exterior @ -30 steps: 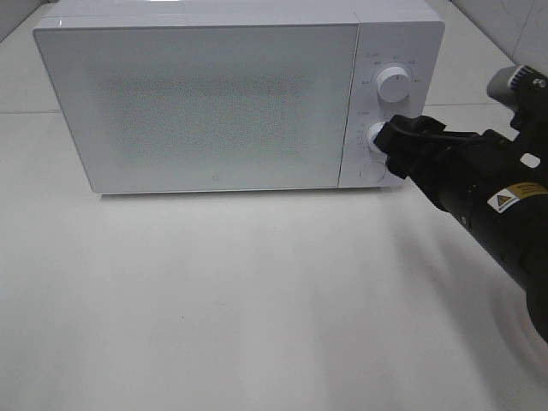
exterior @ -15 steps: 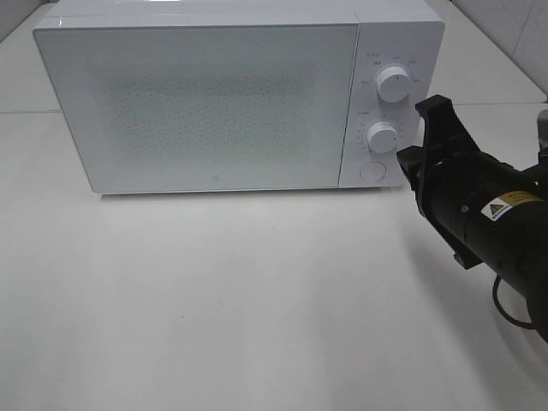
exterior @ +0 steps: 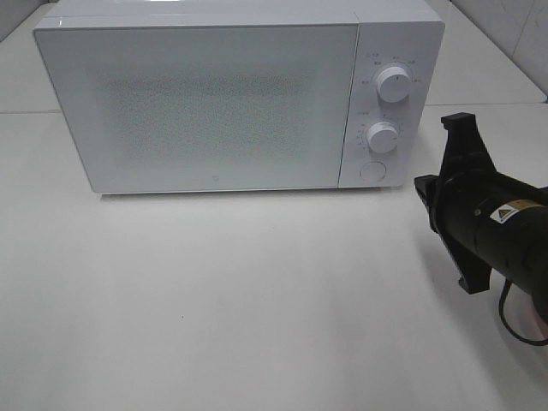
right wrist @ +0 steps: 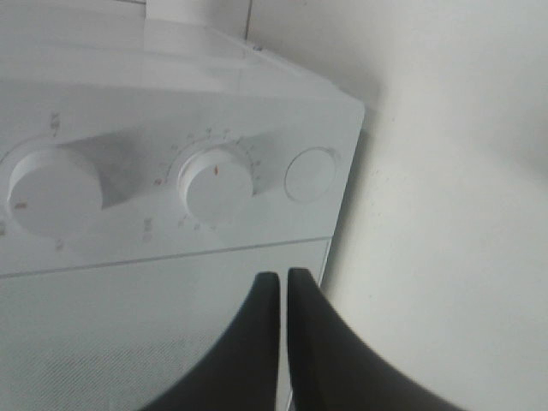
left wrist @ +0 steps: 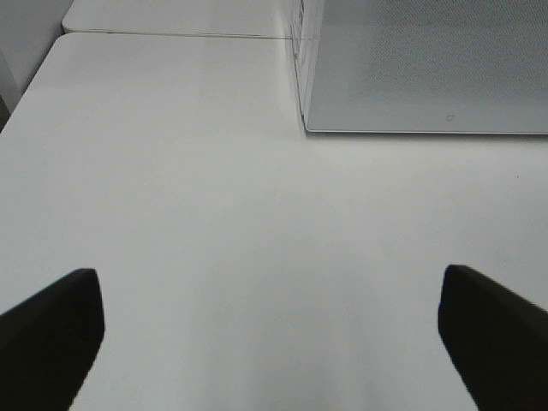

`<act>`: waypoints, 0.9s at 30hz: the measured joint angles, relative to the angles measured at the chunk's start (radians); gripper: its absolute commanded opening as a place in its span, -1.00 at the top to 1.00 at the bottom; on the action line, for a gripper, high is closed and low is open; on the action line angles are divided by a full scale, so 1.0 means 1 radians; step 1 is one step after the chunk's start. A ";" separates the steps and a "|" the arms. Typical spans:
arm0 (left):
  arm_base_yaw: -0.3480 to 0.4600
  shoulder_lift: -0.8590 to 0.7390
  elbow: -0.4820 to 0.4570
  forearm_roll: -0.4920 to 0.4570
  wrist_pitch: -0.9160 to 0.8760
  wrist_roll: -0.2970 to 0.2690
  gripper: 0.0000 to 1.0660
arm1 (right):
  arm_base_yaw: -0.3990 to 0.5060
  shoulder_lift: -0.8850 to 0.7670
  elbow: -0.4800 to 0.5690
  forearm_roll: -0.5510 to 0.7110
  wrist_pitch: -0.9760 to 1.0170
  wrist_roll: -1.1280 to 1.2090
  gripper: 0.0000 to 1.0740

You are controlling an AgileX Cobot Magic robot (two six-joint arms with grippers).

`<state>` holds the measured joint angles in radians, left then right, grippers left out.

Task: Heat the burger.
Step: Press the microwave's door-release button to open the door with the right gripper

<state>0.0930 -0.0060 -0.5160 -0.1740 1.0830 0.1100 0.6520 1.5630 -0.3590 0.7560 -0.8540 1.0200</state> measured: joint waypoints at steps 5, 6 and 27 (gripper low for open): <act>0.000 0.000 0.000 0.000 0.000 0.000 -0.83 | -0.067 0.034 -0.001 -0.080 0.026 0.067 1.00; 0.000 0.000 0.000 0.000 0.000 0.000 -0.83 | -0.072 0.042 -0.001 -0.094 0.026 0.082 1.00; 0.000 0.000 0.000 0.000 0.000 0.000 -0.83 | -0.153 0.248 -0.142 -0.283 0.048 0.214 1.00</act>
<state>0.0930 -0.0060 -0.5160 -0.1740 1.0830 0.1100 0.4990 1.8110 -0.5010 0.4730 -0.8060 1.2340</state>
